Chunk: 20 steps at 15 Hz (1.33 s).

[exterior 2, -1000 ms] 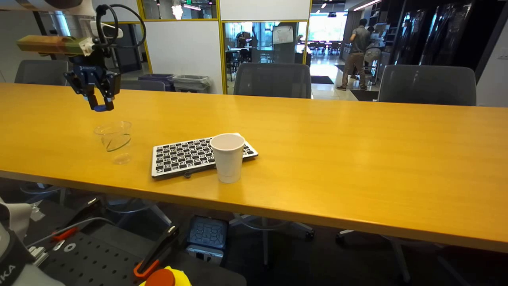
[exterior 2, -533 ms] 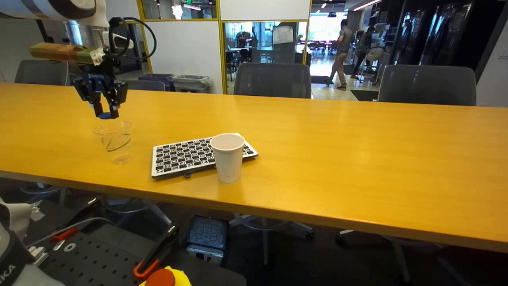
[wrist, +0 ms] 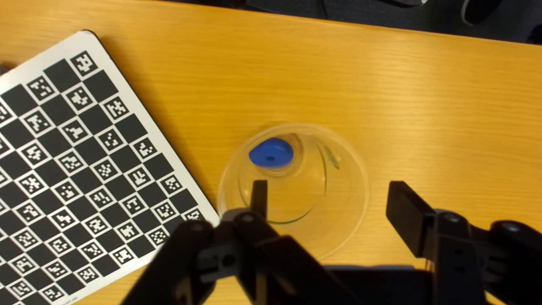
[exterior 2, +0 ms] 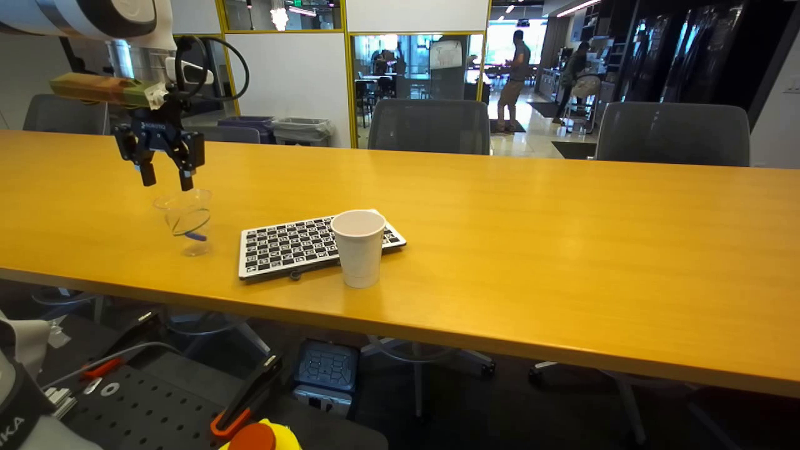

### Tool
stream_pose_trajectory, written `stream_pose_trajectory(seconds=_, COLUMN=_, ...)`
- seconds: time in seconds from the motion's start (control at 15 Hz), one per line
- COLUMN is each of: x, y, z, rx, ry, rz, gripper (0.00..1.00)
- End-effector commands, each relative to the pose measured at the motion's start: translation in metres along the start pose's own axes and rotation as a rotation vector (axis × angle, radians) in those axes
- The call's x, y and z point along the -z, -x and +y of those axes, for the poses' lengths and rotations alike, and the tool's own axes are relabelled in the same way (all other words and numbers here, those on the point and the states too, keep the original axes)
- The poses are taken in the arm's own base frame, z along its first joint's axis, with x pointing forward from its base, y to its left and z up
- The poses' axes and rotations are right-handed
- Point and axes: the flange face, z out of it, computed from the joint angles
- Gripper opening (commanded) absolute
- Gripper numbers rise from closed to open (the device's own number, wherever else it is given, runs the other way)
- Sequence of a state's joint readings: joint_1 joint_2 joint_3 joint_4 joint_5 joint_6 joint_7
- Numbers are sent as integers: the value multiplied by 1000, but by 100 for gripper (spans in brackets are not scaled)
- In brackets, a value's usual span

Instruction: Put the four orange rings inside the white cup, put the blue ring inside the clear cup

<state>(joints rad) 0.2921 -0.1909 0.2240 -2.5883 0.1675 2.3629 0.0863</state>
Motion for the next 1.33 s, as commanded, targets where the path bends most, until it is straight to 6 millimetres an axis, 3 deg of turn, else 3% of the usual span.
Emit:
stream_pose_trajectory(seconds=0.0, x=7, y=-1, z=2, rx=-11, ry=-17, rz=8, gripper=100)
stream_pose_trajectory(seconds=0.4, x=57, y=36, z=21, rx=-212, ry=54, rz=32, gripper=100)
stream_pose_trajectory(seconds=0.73, x=102, y=93, z=53, rx=-391, ry=116, rz=21, gripper=100)
stream_pose_trajectory(seconds=1.0, x=133, y=149, z=85, rx=-400, ry=168, rz=7, gripper=100)
stream_pose_trajectory(seconds=1.2, x=144, y=182, z=105, rx=-343, ry=211, rz=6, gripper=100)
stream_pose_trajectory(seconds=1.27, x=164, y=183, z=108, rx=-319, ry=204, rz=19, gripper=100)
